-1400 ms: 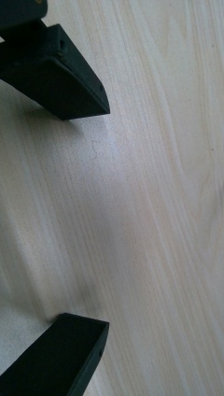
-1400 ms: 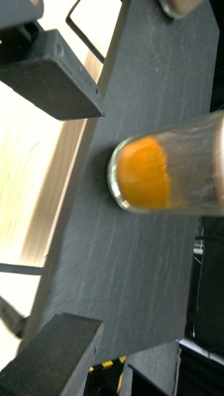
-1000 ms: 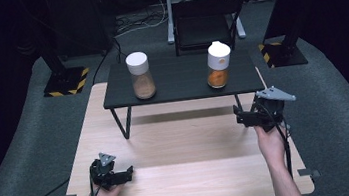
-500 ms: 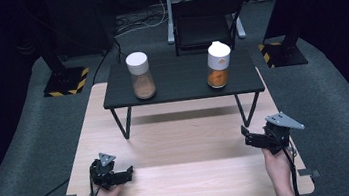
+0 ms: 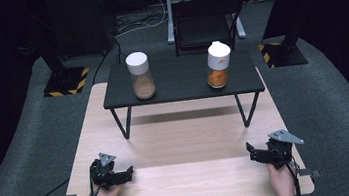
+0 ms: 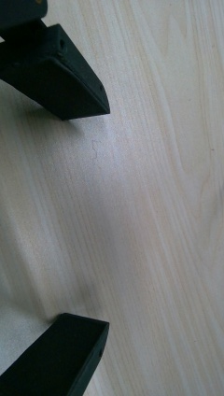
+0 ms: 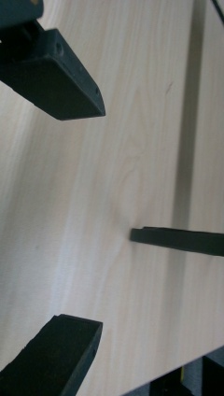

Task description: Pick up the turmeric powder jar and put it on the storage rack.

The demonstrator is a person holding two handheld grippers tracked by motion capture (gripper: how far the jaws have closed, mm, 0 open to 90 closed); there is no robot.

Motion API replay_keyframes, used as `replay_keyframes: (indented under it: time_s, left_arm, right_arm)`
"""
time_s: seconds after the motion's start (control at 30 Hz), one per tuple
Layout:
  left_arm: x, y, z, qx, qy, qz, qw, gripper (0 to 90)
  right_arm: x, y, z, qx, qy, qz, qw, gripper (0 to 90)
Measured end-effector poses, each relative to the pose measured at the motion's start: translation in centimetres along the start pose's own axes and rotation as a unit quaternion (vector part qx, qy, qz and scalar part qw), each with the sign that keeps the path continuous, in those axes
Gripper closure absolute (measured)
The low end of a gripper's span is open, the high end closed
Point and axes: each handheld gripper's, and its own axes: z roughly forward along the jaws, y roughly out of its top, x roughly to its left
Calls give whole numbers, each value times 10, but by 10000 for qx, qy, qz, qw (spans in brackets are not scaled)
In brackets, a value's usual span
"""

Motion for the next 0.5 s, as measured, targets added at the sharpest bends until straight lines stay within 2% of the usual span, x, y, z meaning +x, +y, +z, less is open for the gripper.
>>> replay_keyframes:
  time_s: [0.07,0.2,0.33,0.5]
  left_arm:
    - [0,0,0,2,-3,1,10000,0]
    - [0,0,0,0,-20,29,10000,0]
    - [0,0,0,1,-28,32,10000,0]
    - [0,0,0,2,-30,33,10000,0]
  right_arm:
    - [-1,-6,4,71,-54,2,10000,0]
    - [-7,-7,9,323,31,104,9994,0]
    - [-10,-6,14,557,47,200,9982,0]
    - [-11,0,21,874,59,182,9960,0]
